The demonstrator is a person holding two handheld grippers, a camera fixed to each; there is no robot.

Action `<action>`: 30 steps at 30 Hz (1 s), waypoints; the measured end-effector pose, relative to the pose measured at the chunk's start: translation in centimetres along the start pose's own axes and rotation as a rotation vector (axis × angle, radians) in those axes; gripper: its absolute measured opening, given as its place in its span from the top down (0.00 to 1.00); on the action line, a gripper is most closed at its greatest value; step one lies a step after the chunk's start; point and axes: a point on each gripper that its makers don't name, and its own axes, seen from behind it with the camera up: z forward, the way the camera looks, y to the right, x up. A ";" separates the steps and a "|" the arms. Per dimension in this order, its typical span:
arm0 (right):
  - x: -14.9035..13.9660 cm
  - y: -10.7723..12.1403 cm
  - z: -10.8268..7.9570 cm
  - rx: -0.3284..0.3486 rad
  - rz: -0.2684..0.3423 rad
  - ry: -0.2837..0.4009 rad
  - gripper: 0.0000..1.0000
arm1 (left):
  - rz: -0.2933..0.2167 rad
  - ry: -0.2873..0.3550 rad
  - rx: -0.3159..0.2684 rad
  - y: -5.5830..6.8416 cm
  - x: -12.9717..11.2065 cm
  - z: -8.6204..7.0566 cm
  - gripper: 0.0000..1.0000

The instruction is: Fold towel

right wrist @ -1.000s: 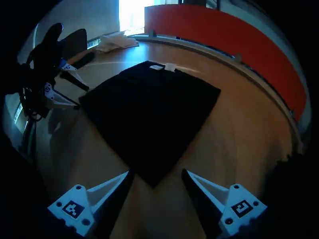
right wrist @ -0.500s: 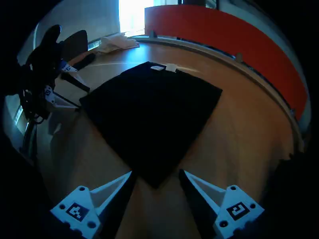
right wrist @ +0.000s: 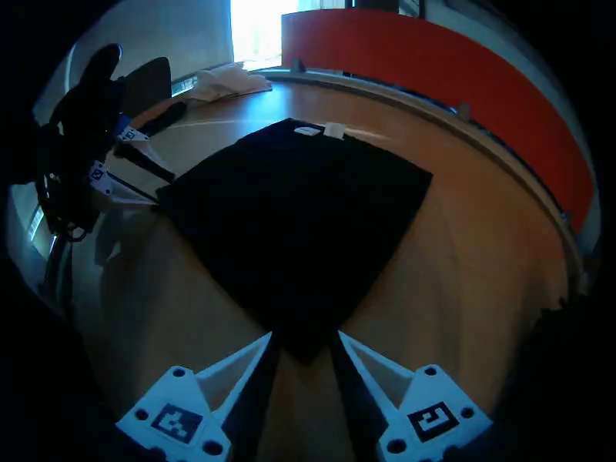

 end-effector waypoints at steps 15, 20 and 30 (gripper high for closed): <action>-0.1 -0.3 0.1 -0.009 -0.005 -0.003 0.76 | -0.024 -0.023 0.024 -0.2 -0.1 -0.1 0.76; 0.1 -0.5 -0.2 0.000 0.015 -0.004 0.80 | -0.027 -0.025 0.031 -0.1 -0.1 -0.2 0.80; 1.4 -0.5 -1.3 0.007 0.025 0.029 0.83 | -0.044 -0.024 0.034 0.3 0.2 -0.9 0.86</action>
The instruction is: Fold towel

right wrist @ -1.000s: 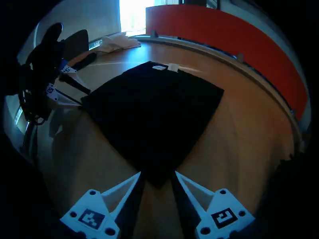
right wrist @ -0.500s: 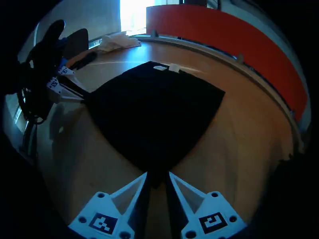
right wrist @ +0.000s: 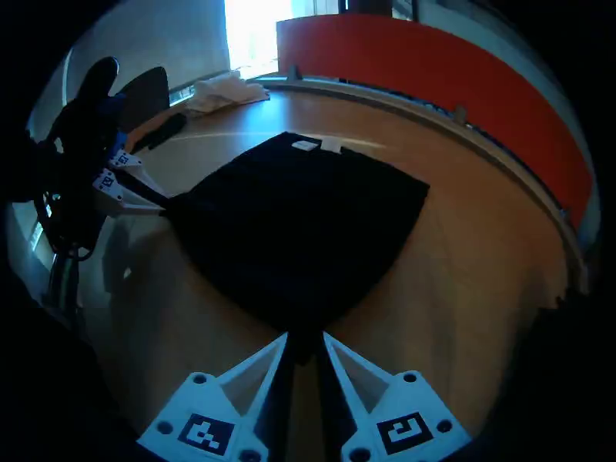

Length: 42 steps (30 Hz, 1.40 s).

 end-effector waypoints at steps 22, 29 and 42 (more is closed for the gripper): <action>4.6 -1.2 -5.2 0.000 -0.025 0.087 0.83 | -0.062 0.076 0.043 0.1 4.3 -6.3 0.87; 5.9 -1.9 -7.3 0.013 -0.012 0.109 0.83 | -0.064 0.079 0.042 0.6 4.9 -8.4 0.87; 7.1 -3.2 -10.5 0.035 -0.027 0.114 0.83 | -0.058 0.085 0.029 1.4 6.0 -11.5 0.87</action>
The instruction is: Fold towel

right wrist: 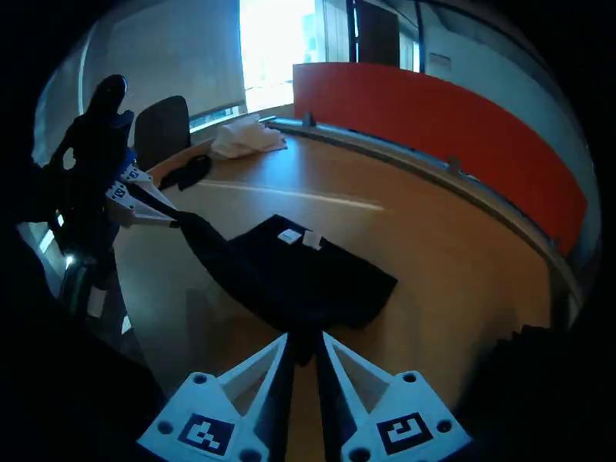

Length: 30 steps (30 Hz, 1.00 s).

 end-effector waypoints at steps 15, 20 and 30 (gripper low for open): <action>0.0 -1.7 -2.1 0.021 0.015 -0.002 0.83 | 0.011 0.000 -0.012 0.6 0.1 -2.2 0.87; -0.2 -1.9 -2.1 0.024 0.018 -0.005 0.83 | 0.012 -0.001 -0.013 0.7 0.0 -2.4 0.87; 0.0 -1.3 -1.1 0.018 0.016 -0.011 0.83 | 0.013 -0.002 -0.006 0.3 0.0 -1.3 0.87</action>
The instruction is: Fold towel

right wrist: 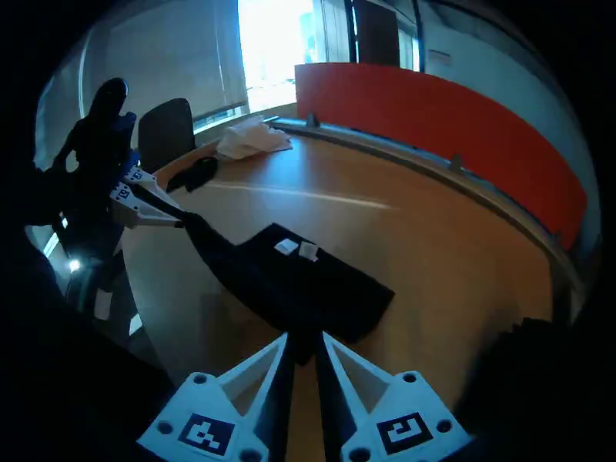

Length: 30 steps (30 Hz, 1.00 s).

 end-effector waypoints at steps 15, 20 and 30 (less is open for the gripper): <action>-0.3 2.4 2.8 -0.016 -0.005 -0.026 0.83 | 0.006 0.009 0.012 -1.4 1.2 3.4 0.87; -0.2 3.4 3.9 -0.021 0.003 -0.031 0.83 | 0.001 0.008 0.015 -1.9 1.4 4.7 0.87; -0.6 5.2 5.9 -0.026 0.017 -0.049 0.83 | 0.001 -0.001 0.019 -2.9 1.5 7.3 0.87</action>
